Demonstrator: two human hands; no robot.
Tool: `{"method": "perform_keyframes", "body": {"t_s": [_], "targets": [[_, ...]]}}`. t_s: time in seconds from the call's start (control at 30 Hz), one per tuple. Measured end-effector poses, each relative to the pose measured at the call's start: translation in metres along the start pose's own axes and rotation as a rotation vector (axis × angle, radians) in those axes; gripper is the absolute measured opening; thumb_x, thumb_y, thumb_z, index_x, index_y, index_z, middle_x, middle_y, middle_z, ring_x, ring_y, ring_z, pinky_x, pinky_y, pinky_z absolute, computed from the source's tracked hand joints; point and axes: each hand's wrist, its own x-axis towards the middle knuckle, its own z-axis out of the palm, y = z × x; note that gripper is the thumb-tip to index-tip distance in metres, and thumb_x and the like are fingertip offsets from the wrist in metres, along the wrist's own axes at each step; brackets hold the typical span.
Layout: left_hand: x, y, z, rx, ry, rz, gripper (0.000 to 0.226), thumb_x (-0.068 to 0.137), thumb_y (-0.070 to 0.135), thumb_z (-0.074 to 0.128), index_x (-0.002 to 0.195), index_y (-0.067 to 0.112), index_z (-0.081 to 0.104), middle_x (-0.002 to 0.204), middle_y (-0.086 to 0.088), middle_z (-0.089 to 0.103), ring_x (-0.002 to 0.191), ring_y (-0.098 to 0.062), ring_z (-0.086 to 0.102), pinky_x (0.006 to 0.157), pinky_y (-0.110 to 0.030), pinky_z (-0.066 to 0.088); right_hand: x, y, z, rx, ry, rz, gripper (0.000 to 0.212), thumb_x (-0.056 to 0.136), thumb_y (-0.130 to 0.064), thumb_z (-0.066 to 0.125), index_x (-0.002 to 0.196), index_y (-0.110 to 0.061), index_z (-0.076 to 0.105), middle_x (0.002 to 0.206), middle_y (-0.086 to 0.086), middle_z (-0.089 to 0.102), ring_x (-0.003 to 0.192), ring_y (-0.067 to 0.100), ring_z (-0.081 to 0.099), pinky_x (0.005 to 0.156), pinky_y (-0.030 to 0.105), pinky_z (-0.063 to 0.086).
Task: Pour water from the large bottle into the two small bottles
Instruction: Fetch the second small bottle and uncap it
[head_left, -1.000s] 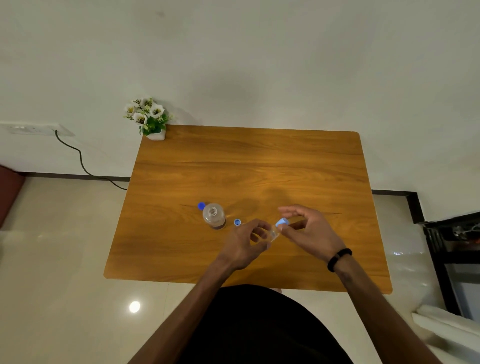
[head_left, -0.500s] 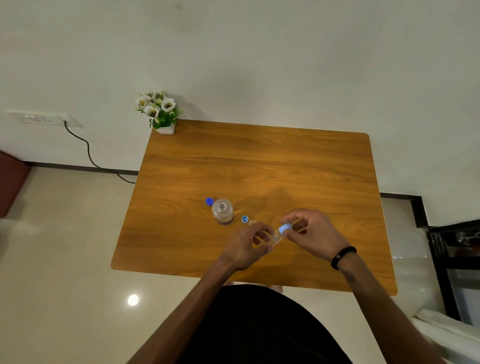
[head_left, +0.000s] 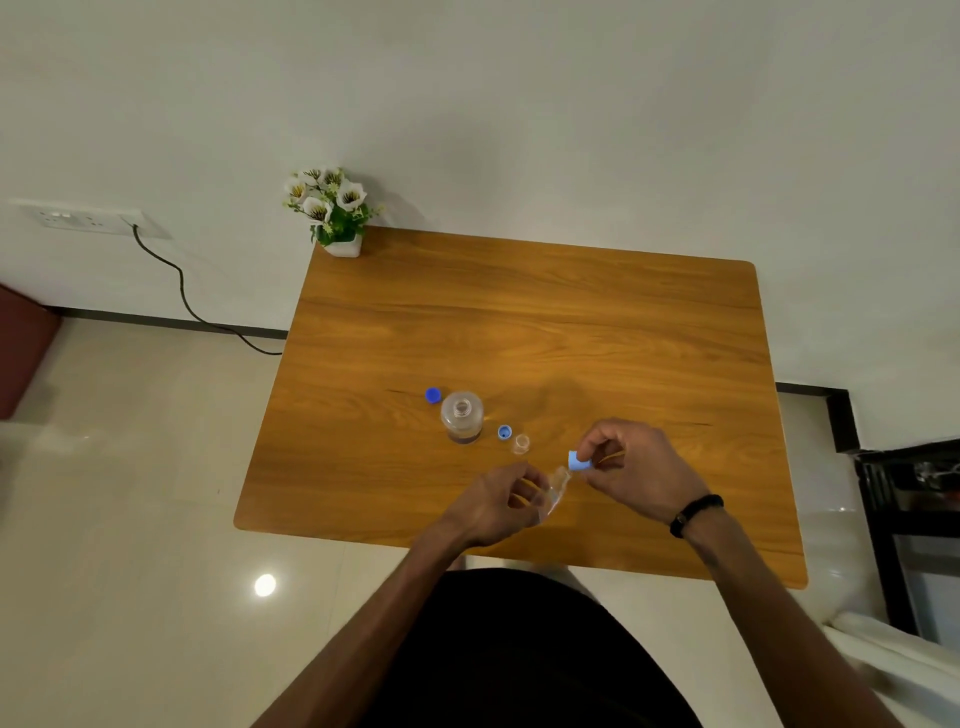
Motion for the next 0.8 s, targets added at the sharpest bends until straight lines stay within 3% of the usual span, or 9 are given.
{"method": "perform_keyframes", "body": {"t_s": [0.17,0.23,0.37,0.47,0.57,0.7,0.8], "targets": [[0.010,-0.011,0.009,-0.063,0.096,-0.055,0.034,0.083,0.012,0.080,0.112,0.017,0.064,0.102,0.001,0.075,0.090,-0.010,0.069,0.081,-0.028,0.059,0.010,0.013,0.009,0.036,0.061,0.072,0.017,0.082,-0.017,0.084,0.084,-0.023,0.068,0.093,-0.009,0.072,0.089,0.007,0.069,0.076,0.033,0.062],[0.019,-0.013,0.016,-0.048,0.142,-0.079,0.035,0.081,0.017,0.081,0.112,0.018,0.064,0.104,0.001,0.073,0.093,-0.015,0.069,0.084,-0.035,0.060,0.014,0.023,0.012,0.058,0.099,0.111,0.016,0.082,-0.021,0.083,0.089,-0.025,0.069,0.092,-0.008,0.071,0.086,0.006,0.068,0.070,0.027,0.059],[0.038,-0.025,0.034,0.044,0.285,-0.152,0.033,0.079,0.028,0.082,0.106,0.024,0.063,0.105,-0.003,0.068,0.089,-0.018,0.064,0.082,-0.043,0.059,0.030,0.051,0.010,0.166,0.060,0.196,0.028,0.089,-0.027,0.079,0.114,-0.025,0.069,0.101,-0.009,0.071,0.088,0.005,0.068,0.063,0.013,0.049],[0.049,-0.037,0.058,-0.021,0.443,-0.173,0.026,0.087,0.043,0.075,0.101,0.026,0.061,0.092,0.002,0.068,0.079,-0.010,0.063,0.071,-0.035,0.058,0.050,0.069,0.010,0.134,0.002,0.220,0.033,0.094,-0.027,0.074,0.126,-0.025,0.066,0.102,-0.013,0.067,0.087,0.002,0.066,0.057,0.010,0.049],[0.060,-0.048,0.084,-0.053,0.634,-0.198,0.024,0.095,0.048,0.066,0.105,0.027,0.058,0.095,0.009,0.064,0.082,-0.009,0.063,0.063,-0.016,0.051,0.070,0.082,0.016,0.058,-0.054,0.207,0.025,0.095,-0.026,0.071,0.120,-0.024,0.069,0.102,-0.014,0.064,0.087,-0.001,0.064,0.058,0.011,0.046],[0.080,-0.054,0.108,-0.113,0.852,-0.195,0.024,0.096,0.030,0.070,0.115,0.020,0.060,0.104,0.005,0.066,0.088,-0.014,0.065,0.073,-0.032,0.058,0.098,0.081,0.028,0.037,-0.092,0.150,0.015,0.090,-0.019,0.076,0.103,-0.024,0.069,0.094,-0.017,0.065,0.087,0.007,0.067,0.064,0.014,0.049],[0.092,-0.052,0.120,-0.136,0.962,-0.184,0.022,0.095,0.027,0.069,0.114,0.026,0.057,0.105,0.008,0.064,0.087,-0.010,0.064,0.071,-0.031,0.057,0.116,0.081,0.040,0.013,-0.093,0.084,0.013,0.088,-0.014,0.077,0.098,-0.019,0.070,0.094,-0.008,0.070,0.089,0.009,0.067,0.072,0.020,0.051]]}}
